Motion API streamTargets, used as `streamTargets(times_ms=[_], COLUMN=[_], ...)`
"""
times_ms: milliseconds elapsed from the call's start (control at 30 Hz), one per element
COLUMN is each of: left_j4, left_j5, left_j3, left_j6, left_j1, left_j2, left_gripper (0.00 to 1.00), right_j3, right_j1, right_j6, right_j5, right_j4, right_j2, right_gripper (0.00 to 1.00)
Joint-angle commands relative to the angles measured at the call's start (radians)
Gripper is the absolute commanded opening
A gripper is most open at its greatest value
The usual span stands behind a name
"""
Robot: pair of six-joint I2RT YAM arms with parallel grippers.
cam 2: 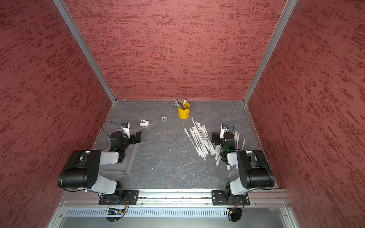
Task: Put the straws into the storage box
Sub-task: Move the storage box to the center of the board.
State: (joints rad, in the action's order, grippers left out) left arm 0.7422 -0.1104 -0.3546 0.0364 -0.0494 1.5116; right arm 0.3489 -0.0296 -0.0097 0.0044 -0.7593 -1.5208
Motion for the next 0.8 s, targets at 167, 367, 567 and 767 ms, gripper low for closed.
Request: streamTargets(times_ms=[167,367,567,767], left_j4=[0.116,-0.132,-0.897,-1.284], left_j5=[0.081,0.523,0.797,0.421], left_j3=[-0.027,-0.038,-0.28,-0.44], left_j6=[-0.015,-0.004,-0.233,-0.482], left_j1=[0.028,0.219,0.353,0.245], left_j2=[-0.026,-0.285,-0.519,-0.549], left_gripper=[1.0,1.0,1.0,1.0], right_j3=[0.027,0.068,0.26,0.318], right_j1=[-0.013,-0.047,-0.099,-0.083], right_j6=[-0.024,0.014,0.353,0.611], right_j5=[0.04,0.191,0.371,-0.009], right_j4=[-0.164,0.098,0.726,0.914], right_j2=[-0.018,0.191,0.433,0.496], right_gripper=[0.99,0.99,0.99,0.85])
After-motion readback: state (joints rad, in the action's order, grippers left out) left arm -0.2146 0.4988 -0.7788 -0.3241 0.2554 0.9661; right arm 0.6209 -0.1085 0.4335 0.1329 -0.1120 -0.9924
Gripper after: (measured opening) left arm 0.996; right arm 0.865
